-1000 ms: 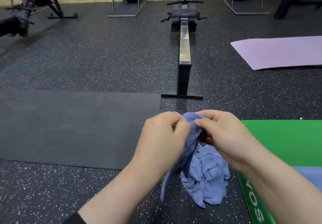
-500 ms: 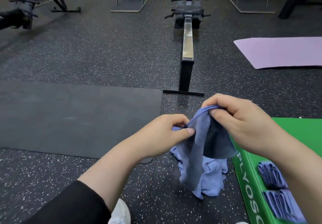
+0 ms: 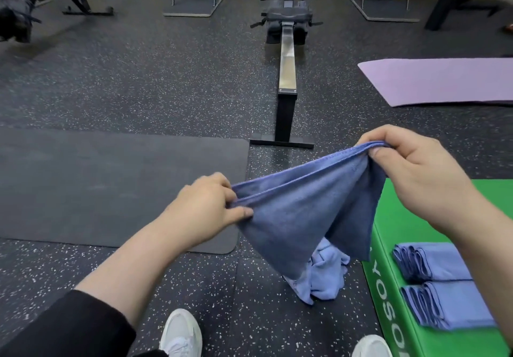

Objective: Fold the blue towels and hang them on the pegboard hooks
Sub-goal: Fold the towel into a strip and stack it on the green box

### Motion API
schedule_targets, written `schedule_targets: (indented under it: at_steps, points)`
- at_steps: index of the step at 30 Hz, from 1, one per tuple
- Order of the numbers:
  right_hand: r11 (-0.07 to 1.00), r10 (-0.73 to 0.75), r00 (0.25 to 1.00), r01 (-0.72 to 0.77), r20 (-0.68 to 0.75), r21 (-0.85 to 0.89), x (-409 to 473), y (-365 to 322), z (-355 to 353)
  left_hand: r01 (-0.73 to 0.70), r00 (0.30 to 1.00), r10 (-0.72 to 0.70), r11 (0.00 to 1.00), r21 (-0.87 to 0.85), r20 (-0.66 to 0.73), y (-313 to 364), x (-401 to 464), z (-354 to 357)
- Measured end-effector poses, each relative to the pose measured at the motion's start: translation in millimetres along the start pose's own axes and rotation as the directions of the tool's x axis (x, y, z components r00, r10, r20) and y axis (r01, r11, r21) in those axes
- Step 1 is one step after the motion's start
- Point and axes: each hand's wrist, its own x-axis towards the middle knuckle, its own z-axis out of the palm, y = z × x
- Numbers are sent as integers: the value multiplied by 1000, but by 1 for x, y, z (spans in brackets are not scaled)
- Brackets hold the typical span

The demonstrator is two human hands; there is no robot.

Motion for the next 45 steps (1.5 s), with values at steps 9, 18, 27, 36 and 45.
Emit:
schedule_targets:
  at_steps: [9,18,27,36,45]
  points:
    - [972,192,981,-185,34,-147,3,37,3,107,932,-131,990,-90,-337,-29,-4,-19]
    - [981,191,978,-194,-79,-22,11,37,12,31,848,-253,901,-433,-466,-22,-4,-31]
    - [974,221,973,-224,-67,-44,14,45,13,-29,859,-288,798,-602,-423,-30,2,-32]
    - [885,322,946,-294,20,-360,15,40,11,-258,888,-151,619,-742,-434,3,0,-38]
    - [999,5,917,-21,398,36,6,-20,76,-354,924,203,778,-518,-325,64,0,-18]
